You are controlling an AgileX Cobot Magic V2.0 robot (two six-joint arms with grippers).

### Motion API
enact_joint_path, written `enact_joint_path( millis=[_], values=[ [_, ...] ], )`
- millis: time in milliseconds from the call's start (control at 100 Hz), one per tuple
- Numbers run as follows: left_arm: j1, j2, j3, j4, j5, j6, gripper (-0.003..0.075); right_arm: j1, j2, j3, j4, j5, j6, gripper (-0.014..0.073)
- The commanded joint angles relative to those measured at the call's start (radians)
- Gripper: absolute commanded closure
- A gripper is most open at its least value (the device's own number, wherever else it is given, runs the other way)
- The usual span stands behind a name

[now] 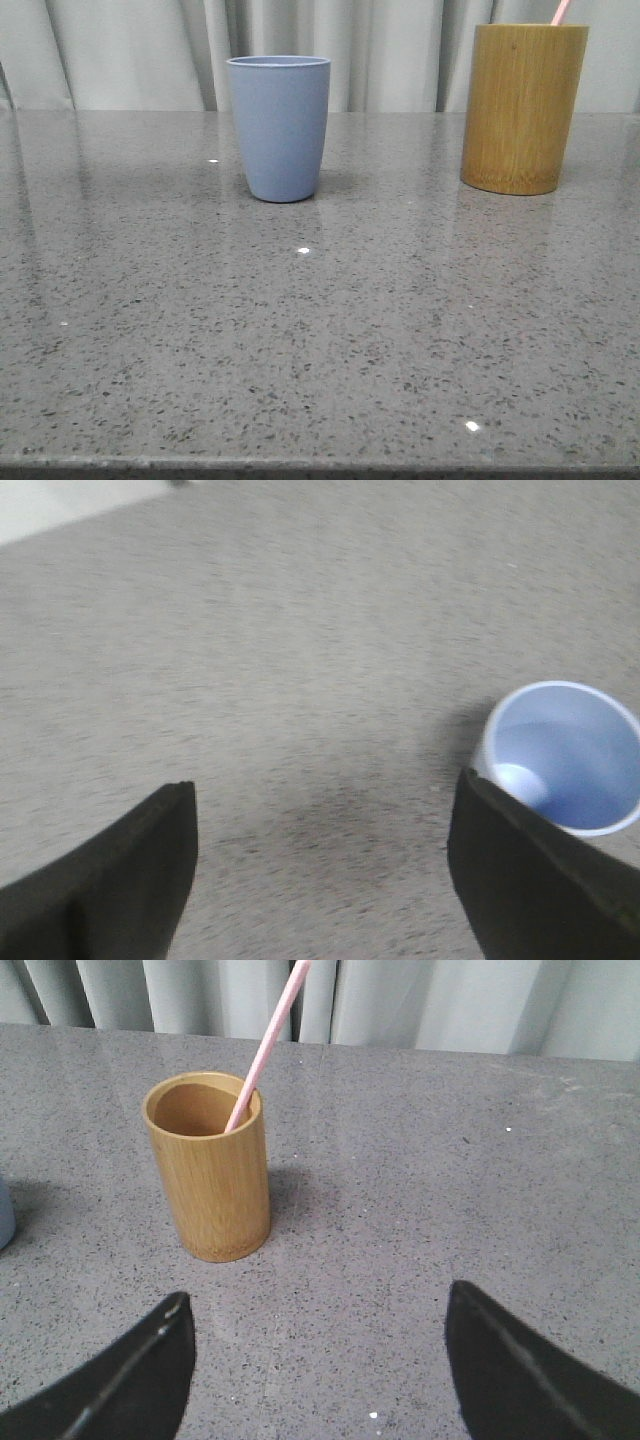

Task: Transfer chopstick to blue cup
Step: 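Release the blue cup and lift the left gripper away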

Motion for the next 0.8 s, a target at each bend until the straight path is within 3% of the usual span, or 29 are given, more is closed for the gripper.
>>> enact_joint_path(
  millis=[0, 540, 790],
  values=[
    [0.030, -0.095, 0.032, 0.022, -0.049, -0.012, 0.0206, -0.006, 0.012, -0.036, -0.007, -0.072, -0.004, 0.0064],
    [0.119, -0.630, 0.770, 0.028, -0.212, -0.115, 0.0206, -0.006, 0.012, -0.036, -0.007, -0.064, -0.004, 0.0064],
    [0.119, -0.847, 0.950, 0.028, -0.213, -0.120, 0.0206, -0.006, 0.014, -0.036, 0.006, -0.081, -0.004, 0.0064]
  ],
)
